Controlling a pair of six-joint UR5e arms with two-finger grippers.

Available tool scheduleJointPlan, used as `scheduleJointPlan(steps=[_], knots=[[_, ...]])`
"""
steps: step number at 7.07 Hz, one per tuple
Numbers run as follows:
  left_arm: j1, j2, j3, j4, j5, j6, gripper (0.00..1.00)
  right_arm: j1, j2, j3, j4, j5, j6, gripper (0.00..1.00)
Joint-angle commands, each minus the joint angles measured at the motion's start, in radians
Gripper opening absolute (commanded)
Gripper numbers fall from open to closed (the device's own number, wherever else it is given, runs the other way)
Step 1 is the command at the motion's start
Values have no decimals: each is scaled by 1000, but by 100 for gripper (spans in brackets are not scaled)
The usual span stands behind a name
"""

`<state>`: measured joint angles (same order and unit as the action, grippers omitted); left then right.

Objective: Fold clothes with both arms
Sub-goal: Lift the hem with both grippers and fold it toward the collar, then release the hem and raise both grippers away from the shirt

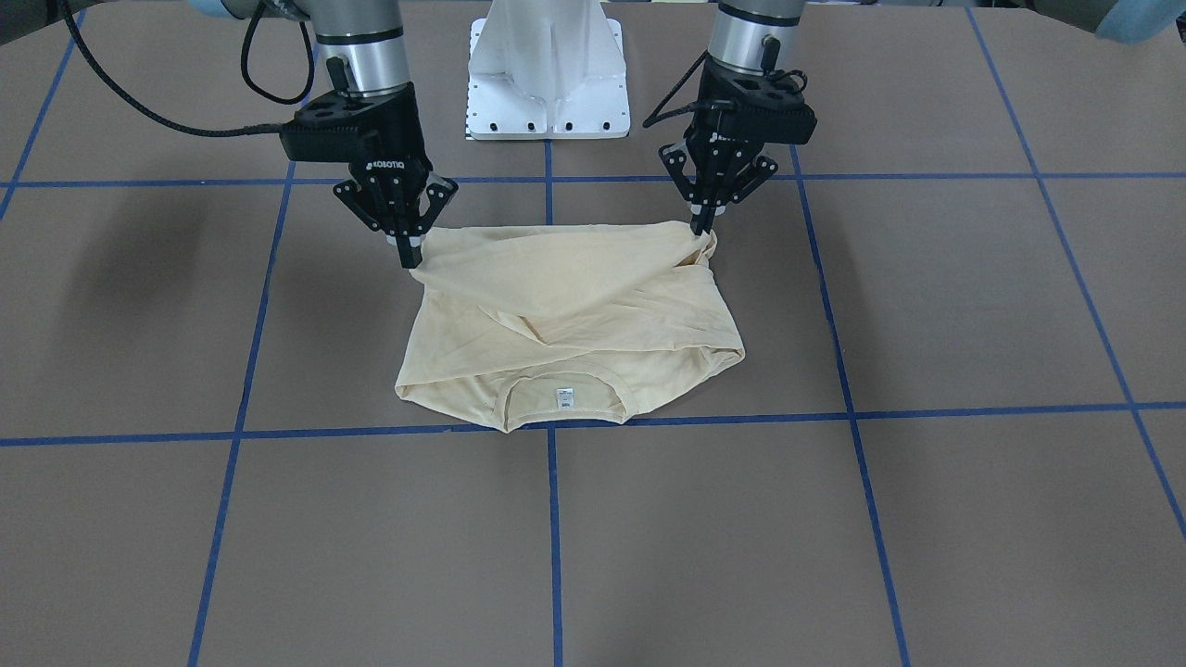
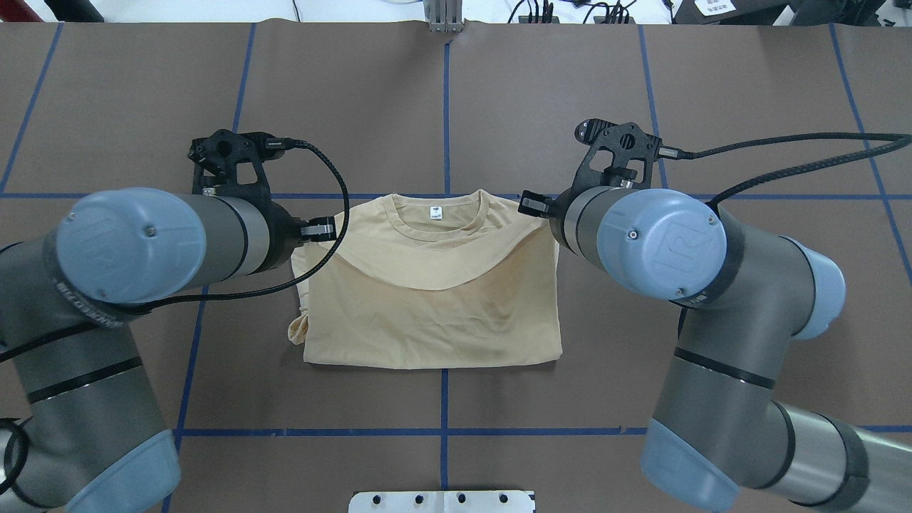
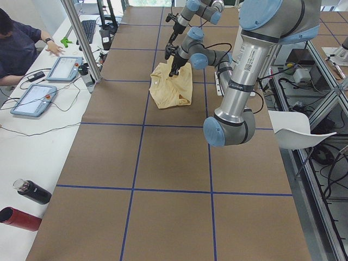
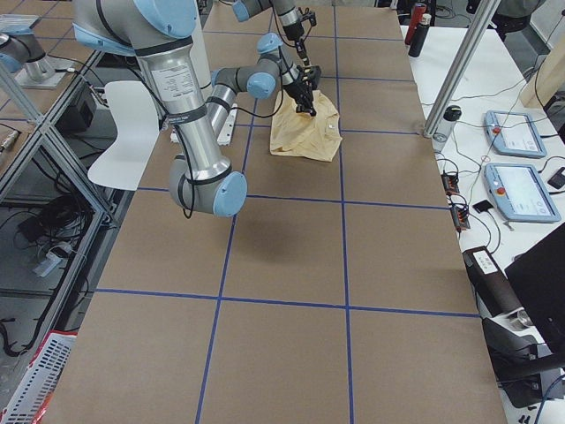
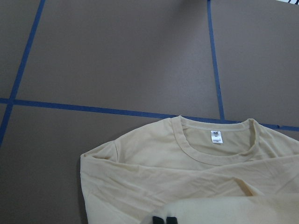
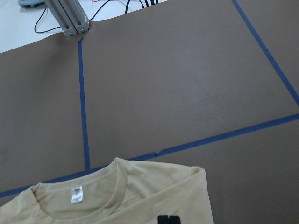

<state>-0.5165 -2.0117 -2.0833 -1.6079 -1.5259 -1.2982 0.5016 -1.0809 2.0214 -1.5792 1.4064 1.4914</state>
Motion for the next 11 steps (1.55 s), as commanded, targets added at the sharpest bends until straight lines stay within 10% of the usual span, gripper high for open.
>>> scheduleJointPlan(steps=[1, 6, 7, 8, 11], knots=[[-37, -16, 168, -126, 23, 75, 0, 47, 51, -164, 94, 8, -8, 0], [-59, -18, 405, -259, 49, 98, 0, 58, 96, -435, 258, 9, -75, 0], [-62, -19, 401, -304, 47, 156, 98, 66, 95, -435, 258, 22, -80, 72], [-72, -10, 390, -376, 41, 224, 100, 86, 99, -426, 258, 45, -109, 100], [-86, 84, 230, -377, -64, 321, 100, 172, 38, -322, 258, 240, -204, 100]])
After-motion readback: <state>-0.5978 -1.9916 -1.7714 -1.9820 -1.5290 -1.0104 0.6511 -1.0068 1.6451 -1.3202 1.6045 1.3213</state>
